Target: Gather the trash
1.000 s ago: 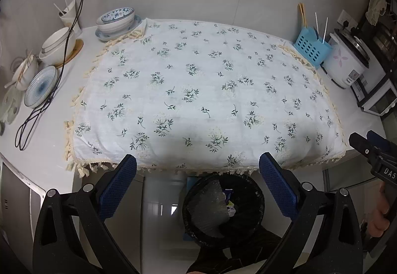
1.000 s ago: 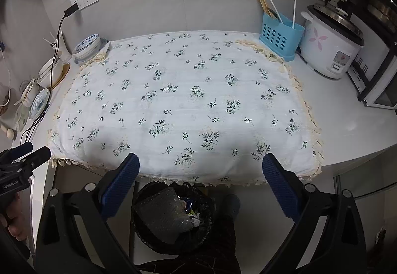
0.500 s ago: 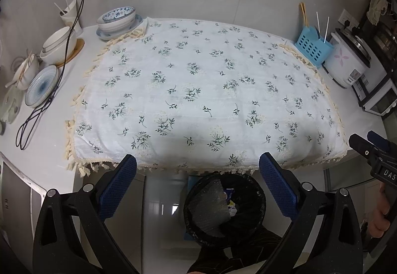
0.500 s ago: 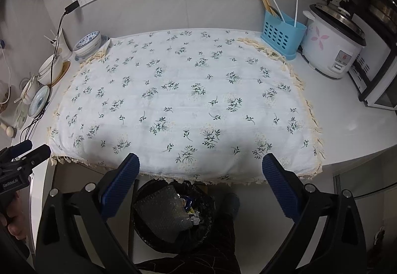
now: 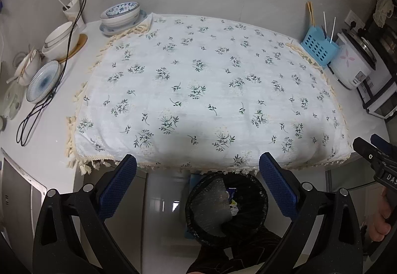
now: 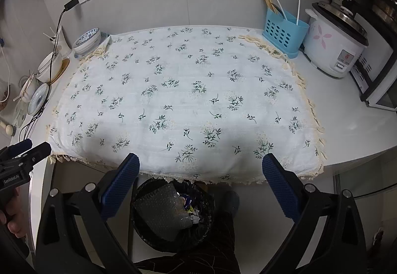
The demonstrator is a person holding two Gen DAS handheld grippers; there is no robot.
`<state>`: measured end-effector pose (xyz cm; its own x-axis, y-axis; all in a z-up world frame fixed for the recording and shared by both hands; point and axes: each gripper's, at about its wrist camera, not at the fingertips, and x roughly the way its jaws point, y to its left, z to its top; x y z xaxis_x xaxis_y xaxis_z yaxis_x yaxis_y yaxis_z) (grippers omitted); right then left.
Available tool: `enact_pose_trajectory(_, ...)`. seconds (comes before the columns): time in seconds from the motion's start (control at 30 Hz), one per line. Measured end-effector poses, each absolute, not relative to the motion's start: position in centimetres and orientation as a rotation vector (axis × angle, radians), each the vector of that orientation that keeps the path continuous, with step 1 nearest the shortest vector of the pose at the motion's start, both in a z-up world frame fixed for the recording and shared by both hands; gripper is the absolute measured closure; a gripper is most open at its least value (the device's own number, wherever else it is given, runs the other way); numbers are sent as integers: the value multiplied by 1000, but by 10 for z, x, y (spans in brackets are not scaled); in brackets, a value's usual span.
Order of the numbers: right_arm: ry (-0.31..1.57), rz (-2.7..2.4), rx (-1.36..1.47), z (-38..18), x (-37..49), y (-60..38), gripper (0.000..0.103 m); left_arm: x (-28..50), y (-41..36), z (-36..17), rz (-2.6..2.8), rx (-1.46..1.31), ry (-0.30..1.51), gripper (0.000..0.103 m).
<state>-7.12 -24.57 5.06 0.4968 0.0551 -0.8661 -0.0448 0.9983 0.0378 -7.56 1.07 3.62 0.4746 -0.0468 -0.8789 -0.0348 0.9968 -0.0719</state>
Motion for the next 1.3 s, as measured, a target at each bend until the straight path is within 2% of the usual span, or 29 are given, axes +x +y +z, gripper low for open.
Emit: enact_pose_trajectory(1.3, 1059, 54, 12, 47, -69, -251, 8, -75, 7, 36, -1, -83, 1072, 6)
